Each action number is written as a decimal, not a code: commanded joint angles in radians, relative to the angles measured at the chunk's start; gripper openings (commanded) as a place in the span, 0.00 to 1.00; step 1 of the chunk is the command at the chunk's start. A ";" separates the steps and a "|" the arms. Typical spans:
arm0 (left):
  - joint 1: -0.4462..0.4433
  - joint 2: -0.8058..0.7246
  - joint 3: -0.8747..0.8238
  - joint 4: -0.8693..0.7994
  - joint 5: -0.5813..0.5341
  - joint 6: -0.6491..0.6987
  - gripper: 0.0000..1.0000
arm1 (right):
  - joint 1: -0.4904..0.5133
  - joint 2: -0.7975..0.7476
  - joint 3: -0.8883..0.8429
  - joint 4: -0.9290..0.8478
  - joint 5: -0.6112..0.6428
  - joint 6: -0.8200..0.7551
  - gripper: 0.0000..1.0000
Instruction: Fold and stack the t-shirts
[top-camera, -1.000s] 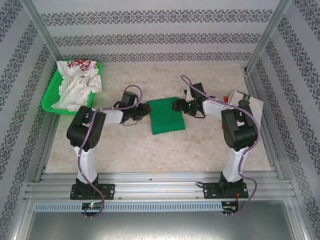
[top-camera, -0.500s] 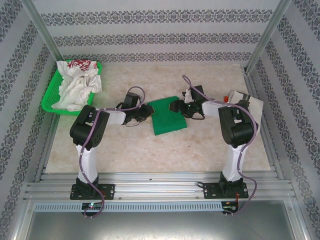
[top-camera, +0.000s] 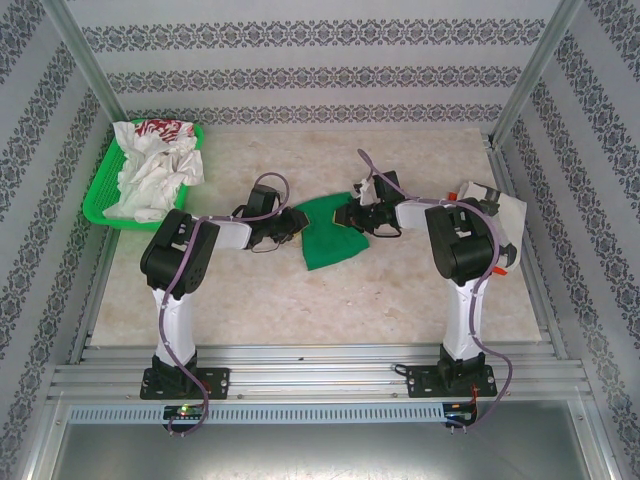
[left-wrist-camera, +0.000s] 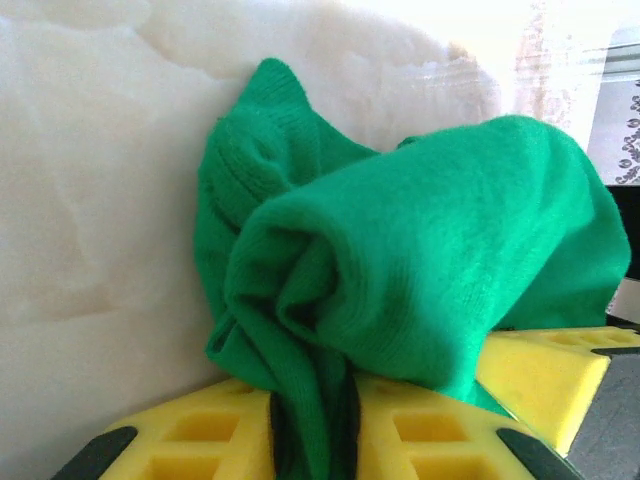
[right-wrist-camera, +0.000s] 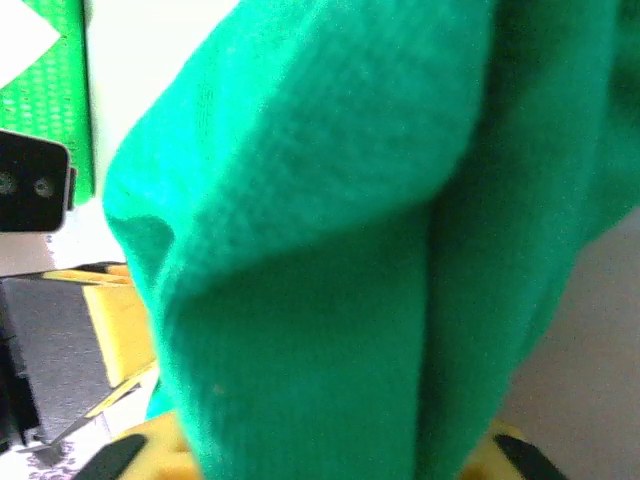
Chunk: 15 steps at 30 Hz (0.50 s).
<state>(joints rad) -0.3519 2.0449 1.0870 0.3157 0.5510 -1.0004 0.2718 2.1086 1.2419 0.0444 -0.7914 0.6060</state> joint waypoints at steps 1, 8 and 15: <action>-0.029 0.067 0.001 0.059 0.022 -0.007 0.25 | 0.021 -0.004 0.014 0.008 -0.080 -0.006 0.03; -0.029 -0.021 -0.059 0.105 -0.024 0.063 0.57 | -0.008 -0.131 0.000 -0.144 0.149 -0.172 0.00; -0.030 -0.170 -0.165 0.124 -0.144 0.186 0.81 | -0.087 -0.268 -0.043 -0.254 0.285 -0.298 0.00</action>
<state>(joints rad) -0.3790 1.9255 0.9600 0.4343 0.4793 -0.8982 0.2317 1.9099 1.2224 -0.1520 -0.5797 0.3927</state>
